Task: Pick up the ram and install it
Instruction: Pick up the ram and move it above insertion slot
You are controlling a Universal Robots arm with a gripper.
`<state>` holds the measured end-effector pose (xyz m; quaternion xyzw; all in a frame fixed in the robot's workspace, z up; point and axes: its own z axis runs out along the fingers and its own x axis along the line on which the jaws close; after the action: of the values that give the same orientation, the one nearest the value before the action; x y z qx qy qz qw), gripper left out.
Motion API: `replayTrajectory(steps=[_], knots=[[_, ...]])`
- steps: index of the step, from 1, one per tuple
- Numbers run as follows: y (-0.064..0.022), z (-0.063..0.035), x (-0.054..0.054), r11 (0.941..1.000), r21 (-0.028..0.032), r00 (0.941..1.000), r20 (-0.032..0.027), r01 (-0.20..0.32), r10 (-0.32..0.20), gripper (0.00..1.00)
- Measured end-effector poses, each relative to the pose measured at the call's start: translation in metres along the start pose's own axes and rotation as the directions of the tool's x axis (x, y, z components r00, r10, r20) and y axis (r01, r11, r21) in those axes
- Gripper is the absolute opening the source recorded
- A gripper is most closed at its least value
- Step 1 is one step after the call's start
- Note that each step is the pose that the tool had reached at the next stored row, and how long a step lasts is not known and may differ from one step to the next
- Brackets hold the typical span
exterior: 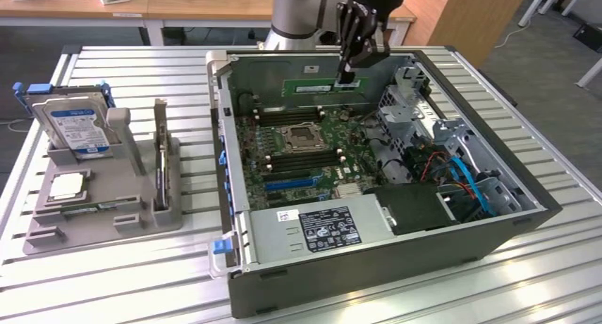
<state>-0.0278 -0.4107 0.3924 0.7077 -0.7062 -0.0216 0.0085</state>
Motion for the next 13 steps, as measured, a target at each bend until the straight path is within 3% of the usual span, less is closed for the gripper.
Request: replayTrajectory(steps=[7, 13], knots=[[-0.0001, 0.0020, 0.000, 1.0000, 0.0000, 1.0000, 0.0003, 0.000, 0.000, 0.12], [-0.0005, 0.0118, 0.000, 1.0000, 0.0000, 1.0000, 0.0005, 0.000, 0.000, 0.12]])
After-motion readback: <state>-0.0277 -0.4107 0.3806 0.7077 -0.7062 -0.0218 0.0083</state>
